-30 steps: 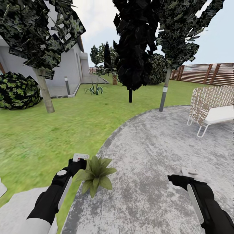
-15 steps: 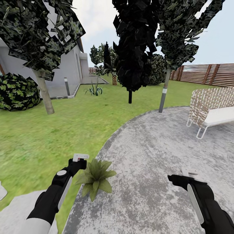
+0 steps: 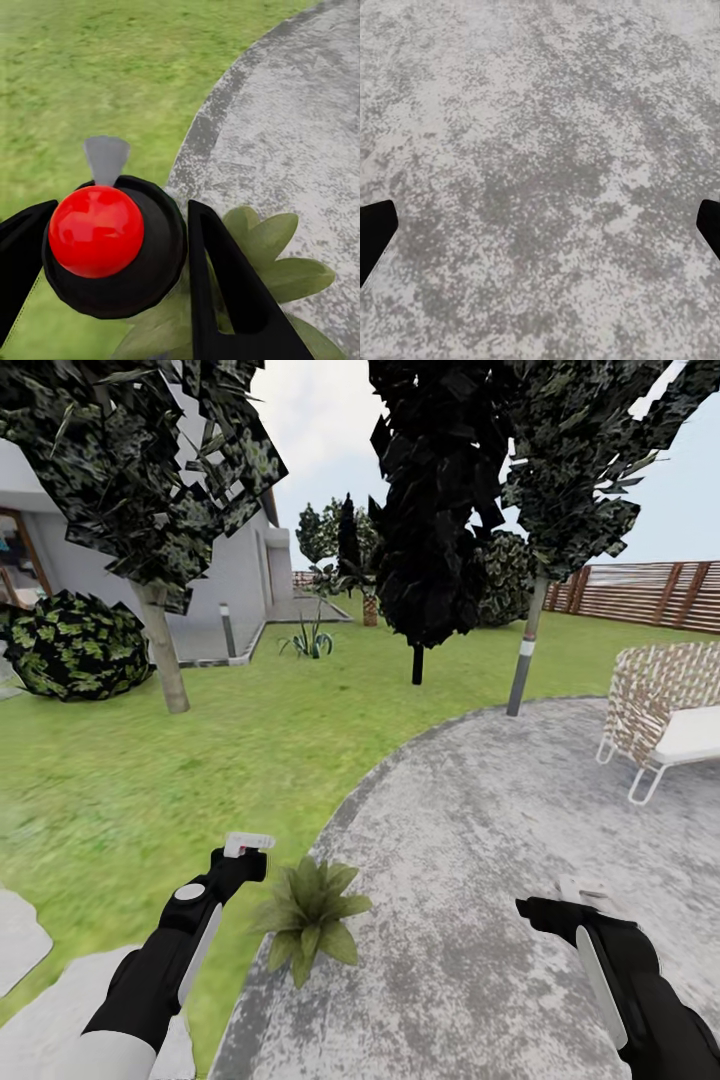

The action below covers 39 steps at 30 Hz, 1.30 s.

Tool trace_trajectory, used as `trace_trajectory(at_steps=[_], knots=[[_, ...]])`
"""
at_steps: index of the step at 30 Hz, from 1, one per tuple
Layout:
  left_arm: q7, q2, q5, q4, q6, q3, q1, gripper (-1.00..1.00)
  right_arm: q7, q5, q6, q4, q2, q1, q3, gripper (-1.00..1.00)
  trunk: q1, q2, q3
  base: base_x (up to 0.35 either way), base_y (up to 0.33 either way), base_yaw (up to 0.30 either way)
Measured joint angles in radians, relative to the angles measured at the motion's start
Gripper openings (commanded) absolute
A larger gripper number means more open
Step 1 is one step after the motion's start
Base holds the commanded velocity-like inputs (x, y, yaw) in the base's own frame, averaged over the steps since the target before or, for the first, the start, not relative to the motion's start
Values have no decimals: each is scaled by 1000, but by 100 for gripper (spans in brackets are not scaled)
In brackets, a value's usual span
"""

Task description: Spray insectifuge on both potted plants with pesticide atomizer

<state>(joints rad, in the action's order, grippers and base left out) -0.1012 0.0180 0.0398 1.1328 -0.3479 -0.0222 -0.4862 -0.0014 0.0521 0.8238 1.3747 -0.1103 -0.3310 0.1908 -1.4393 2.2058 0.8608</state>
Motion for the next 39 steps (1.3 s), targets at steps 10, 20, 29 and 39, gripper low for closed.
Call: trace_trajectory(at_steps=[10, 20, 29, 39], knots=[[0, 0, 0, -1, 0, 0, -1, -100, 0, 0, 0, 0, 0, 0, 0, 100, 38, -70, -38, 0, 0, 169], [0, 0, 0, -1, 0, 0, -1, -100, 0, 1, 0, 0, 0, 0, 0, 100, 77, -140, -69, 0, 0, 6], [0, 0, -1, -1, 0, 0, 0, -100, 0, 1, 0, 0, 0, 0, 0, 100, 111, -203, -98, 0, 0, 0], [0, 0, -1, -1, 0, 0, 0, -100, 0, 1, 0, 0, 0, 0, 0, 100, 150, -273, -129, 0, 0, 0]])
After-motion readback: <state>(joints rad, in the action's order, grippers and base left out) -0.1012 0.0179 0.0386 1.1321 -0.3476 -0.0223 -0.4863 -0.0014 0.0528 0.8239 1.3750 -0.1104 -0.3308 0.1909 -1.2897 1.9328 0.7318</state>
